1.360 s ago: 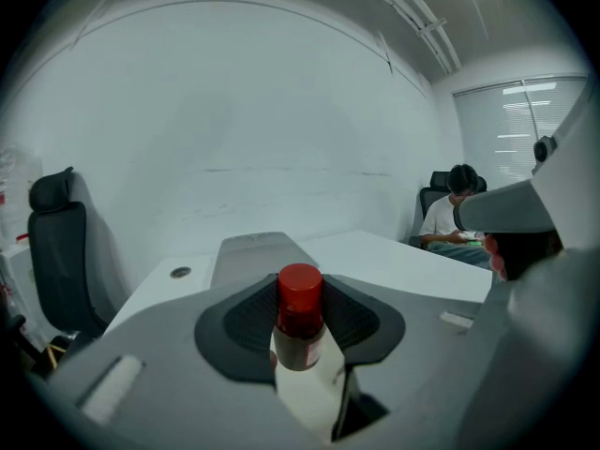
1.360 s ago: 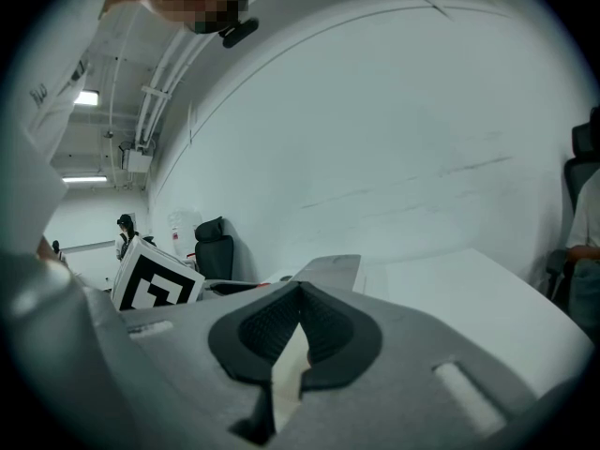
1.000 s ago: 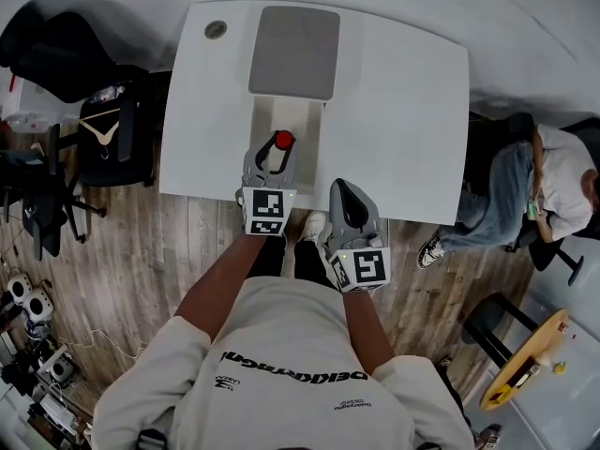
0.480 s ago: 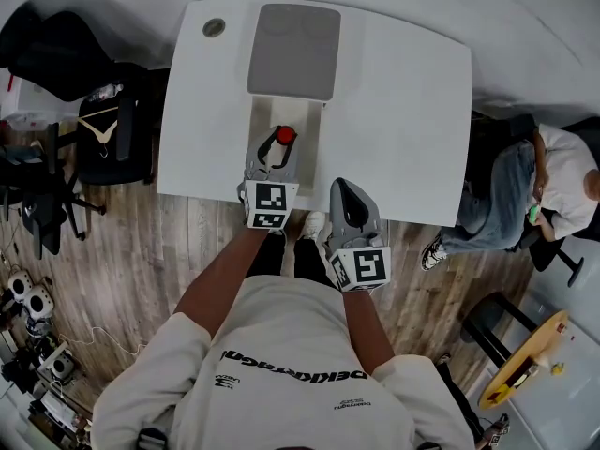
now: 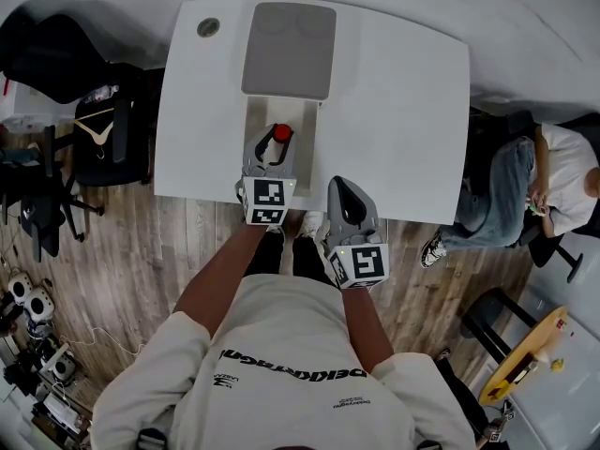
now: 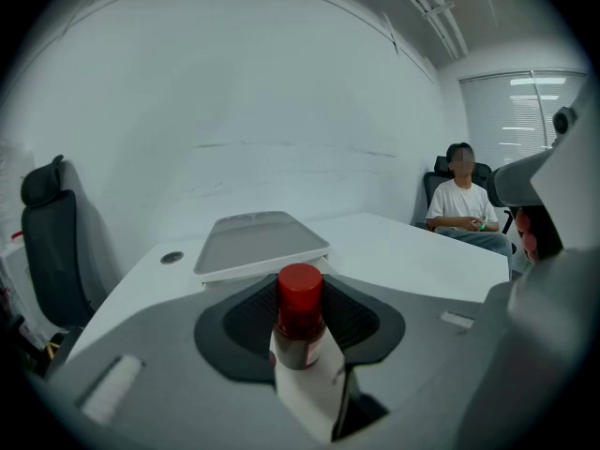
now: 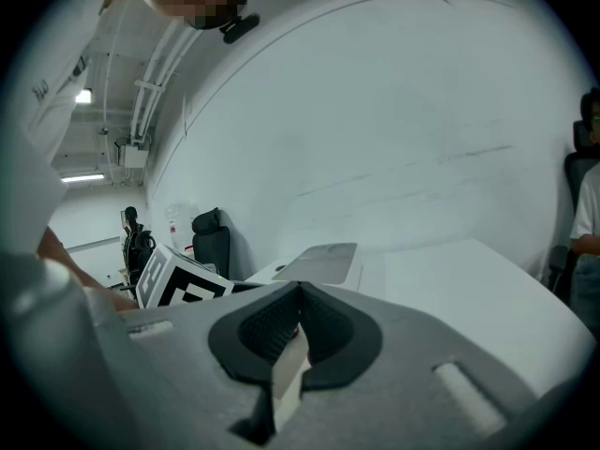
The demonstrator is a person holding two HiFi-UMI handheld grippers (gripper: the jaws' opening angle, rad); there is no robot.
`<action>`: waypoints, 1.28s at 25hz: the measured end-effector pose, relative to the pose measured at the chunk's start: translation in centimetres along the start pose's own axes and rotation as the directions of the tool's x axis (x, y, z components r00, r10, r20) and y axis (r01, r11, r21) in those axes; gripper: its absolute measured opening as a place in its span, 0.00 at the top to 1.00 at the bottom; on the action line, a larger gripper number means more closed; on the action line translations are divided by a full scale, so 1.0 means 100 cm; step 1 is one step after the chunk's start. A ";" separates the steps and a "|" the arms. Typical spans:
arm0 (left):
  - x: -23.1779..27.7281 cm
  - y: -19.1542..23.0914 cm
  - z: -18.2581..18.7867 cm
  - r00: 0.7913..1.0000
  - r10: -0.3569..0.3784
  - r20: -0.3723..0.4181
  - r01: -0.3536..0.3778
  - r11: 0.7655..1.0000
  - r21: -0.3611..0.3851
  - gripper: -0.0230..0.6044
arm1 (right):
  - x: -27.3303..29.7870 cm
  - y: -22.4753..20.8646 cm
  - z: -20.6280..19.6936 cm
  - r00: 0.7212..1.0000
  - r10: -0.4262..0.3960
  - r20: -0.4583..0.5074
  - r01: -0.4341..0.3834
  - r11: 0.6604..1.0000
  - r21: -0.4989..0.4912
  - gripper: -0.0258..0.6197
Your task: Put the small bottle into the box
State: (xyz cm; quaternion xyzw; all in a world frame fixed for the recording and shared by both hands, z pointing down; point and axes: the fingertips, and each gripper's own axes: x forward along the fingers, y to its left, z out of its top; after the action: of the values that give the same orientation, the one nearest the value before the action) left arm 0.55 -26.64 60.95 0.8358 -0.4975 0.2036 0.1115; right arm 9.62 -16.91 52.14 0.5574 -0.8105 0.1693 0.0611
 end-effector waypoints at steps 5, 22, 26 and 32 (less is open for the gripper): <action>0.002 0.000 -0.003 1.000 0.002 -0.006 -0.002 1.000 -0.005 0.73 | 0.000 -0.003 -0.002 1.000 -0.007 -0.008 0.007 1.000 0.002 0.96; 0.008 0.000 -0.005 1.000 0.009 -0.012 -0.009 1.000 -0.004 0.73 | 0.003 -0.005 -0.004 1.000 -0.008 -0.016 0.008 1.000 -0.009 0.96; 0.007 0.000 -0.006 1.000 0.014 -0.009 -0.014 1.000 0.003 0.73 | 0.003 -0.005 -0.004 1.000 -0.008 -0.015 0.007 1.000 -0.011 0.96; 0.005 0.001 -0.009 1.000 0.019 -0.016 -0.019 1.000 -0.001 0.73 | 0.004 -0.002 -0.004 1.000 -0.004 -0.014 0.004 1.000 -0.008 0.96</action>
State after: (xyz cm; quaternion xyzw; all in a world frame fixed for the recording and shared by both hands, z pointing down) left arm 0.48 -26.71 62.00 0.8293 -0.5047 0.2112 0.1140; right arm 9.65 -17.24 52.69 0.5578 -0.8095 0.1699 0.0691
